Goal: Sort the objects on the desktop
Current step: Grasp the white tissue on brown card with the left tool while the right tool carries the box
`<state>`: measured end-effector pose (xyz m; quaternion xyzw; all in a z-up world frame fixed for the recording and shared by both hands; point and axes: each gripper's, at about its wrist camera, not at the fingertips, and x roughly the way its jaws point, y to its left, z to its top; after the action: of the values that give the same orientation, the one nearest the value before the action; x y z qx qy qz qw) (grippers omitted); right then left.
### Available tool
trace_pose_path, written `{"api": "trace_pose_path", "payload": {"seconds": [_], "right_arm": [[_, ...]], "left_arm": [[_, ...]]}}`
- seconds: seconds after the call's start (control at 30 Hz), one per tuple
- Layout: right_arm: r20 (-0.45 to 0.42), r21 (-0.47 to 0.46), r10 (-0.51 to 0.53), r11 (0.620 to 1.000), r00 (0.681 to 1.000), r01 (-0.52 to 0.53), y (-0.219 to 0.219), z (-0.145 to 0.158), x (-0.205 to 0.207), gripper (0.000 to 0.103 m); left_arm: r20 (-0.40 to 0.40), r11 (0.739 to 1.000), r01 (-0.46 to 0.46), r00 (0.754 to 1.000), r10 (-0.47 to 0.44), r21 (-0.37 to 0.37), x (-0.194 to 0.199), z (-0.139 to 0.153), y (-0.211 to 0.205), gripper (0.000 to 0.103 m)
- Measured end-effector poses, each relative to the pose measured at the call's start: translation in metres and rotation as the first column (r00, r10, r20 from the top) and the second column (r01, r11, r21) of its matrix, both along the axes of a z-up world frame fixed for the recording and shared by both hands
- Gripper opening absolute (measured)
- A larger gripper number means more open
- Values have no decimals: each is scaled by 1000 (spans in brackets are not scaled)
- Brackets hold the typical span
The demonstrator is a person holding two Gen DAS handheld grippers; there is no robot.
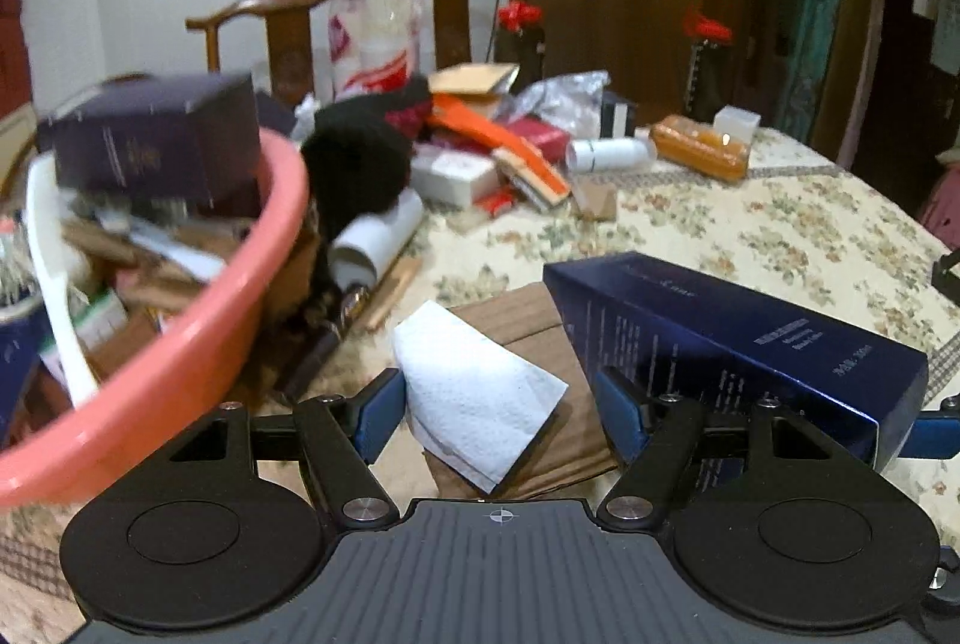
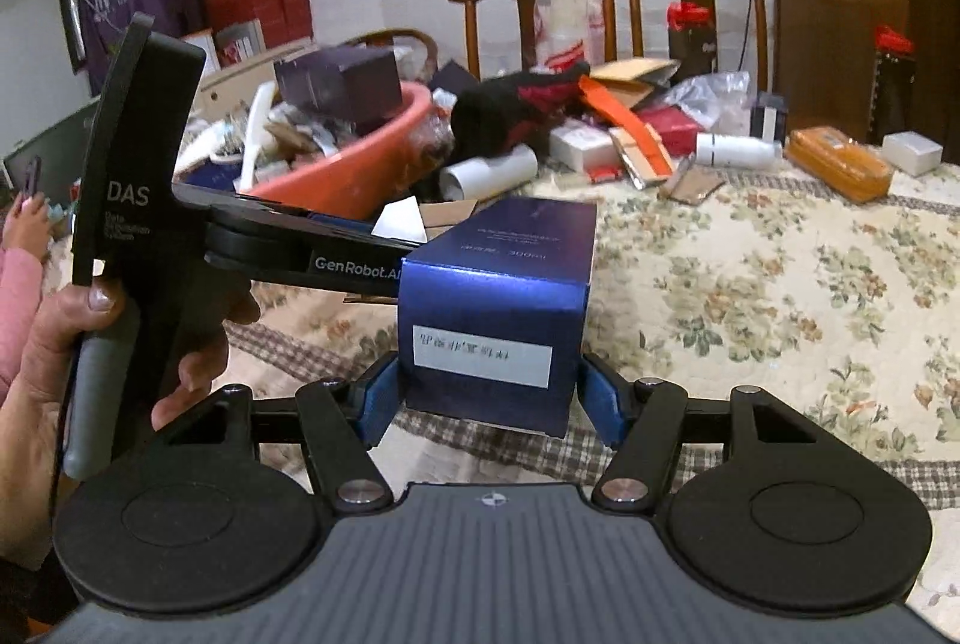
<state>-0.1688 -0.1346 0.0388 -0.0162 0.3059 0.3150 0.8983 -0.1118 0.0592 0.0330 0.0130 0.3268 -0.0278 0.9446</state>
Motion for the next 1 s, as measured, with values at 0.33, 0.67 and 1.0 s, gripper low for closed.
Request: {"api": "trace_pose_path", "payload": {"seconds": [0.33, 0.67, 1.0], "right_arm": [[52, 28, -11, 1000, 999, 10, -8, 19, -2, 68], [183, 48, -7, 999, 983, -2, -1, 55, -7, 68], [308, 67, 38, 996, 951, -61, 31, 99, -7, 68]], "left_arm": [[62, 999, -15, 998, 12, 47, 1, 22, -9, 71], [195, 992, -72, 979, 50, 106, -6, 70, -6, 71], [289, 974, -188, 946, 145, 128, -15, 112, 31, 71]]}}
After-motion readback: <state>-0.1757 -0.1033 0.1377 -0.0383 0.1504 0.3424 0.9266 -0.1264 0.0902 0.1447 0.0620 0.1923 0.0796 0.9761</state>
